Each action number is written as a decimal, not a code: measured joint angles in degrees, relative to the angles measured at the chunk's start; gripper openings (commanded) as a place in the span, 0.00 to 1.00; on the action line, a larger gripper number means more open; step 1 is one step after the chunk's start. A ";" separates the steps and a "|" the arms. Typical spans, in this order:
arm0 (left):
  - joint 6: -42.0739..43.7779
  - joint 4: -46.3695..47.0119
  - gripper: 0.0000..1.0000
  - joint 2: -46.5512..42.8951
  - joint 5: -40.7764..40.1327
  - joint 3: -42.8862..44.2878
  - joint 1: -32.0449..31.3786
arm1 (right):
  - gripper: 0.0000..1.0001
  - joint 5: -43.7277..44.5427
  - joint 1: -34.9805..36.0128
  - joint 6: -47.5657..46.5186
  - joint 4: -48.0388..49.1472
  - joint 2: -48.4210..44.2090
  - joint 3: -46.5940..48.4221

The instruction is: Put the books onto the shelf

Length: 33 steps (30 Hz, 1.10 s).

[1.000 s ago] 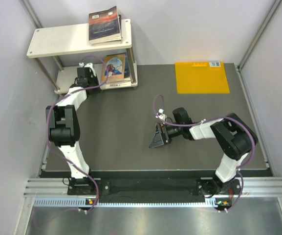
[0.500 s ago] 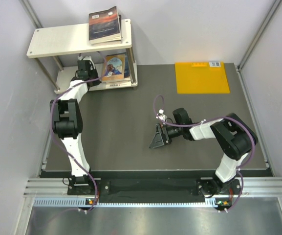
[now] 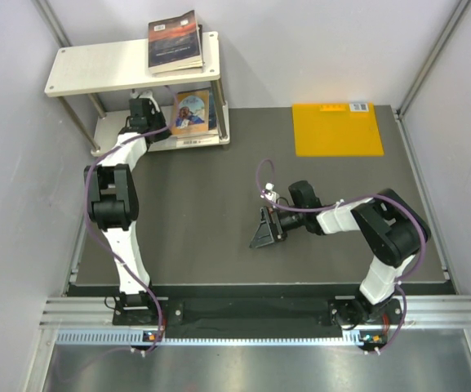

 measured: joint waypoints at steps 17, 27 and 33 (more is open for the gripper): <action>-3.10 0.44 0.00 0.57 0.11 1.14 -0.39 | 1.00 0.00 0.00 0.00 0.20 0.00 -0.02; -6.47 2.54 0.00 3.08 -3.58 3.45 -0.44 | 1.00 0.00 0.04 0.00 0.92 0.00 -0.98; -9.53 4.46 0.00 5.46 -2.01 5.05 -0.46 | 1.00 0.00 0.07 0.00 0.79 0.00 -1.11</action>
